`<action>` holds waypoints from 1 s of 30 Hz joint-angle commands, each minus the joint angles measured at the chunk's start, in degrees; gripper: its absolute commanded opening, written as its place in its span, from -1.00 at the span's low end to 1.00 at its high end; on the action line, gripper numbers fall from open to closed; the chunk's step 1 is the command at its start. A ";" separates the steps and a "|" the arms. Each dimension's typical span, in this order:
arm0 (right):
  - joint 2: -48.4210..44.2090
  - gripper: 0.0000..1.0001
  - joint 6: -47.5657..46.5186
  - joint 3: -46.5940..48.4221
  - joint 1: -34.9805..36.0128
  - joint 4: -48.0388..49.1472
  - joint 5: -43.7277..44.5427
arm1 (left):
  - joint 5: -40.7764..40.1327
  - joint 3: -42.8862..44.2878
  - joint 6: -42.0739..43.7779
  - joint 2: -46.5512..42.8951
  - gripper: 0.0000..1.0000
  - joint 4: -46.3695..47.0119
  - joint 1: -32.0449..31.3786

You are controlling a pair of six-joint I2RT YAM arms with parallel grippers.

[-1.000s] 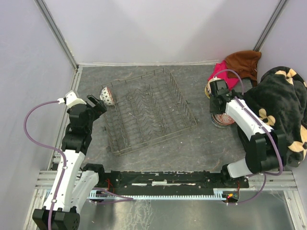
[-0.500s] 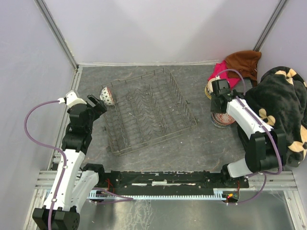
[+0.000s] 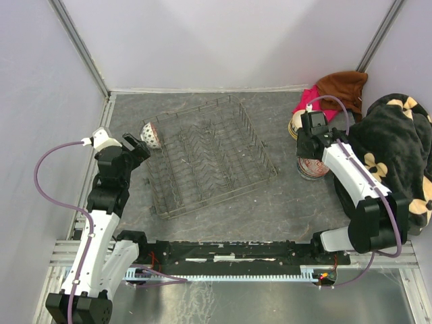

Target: Unload the bowls from the dish rack

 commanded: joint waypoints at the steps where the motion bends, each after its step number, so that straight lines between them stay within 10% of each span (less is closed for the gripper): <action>1: -2.55 -0.16 1.25 1.57 0.00 0.07 -1.01 | 0.30 0.91 -1.84 -0.26 0.80 2.88 -0.03; 13: -5.84 0.10 3.65 10.21 14.35 9.30 -4.05 | -0.09 0.85 -2.18 -0.81 0.80 2.27 0.01; 30: 36.28 0.17 13.43 41.05 30.73 42.22 -28.56 | -5.07 1.66 -2.30 -4.77 0.81 -0.57 -0.03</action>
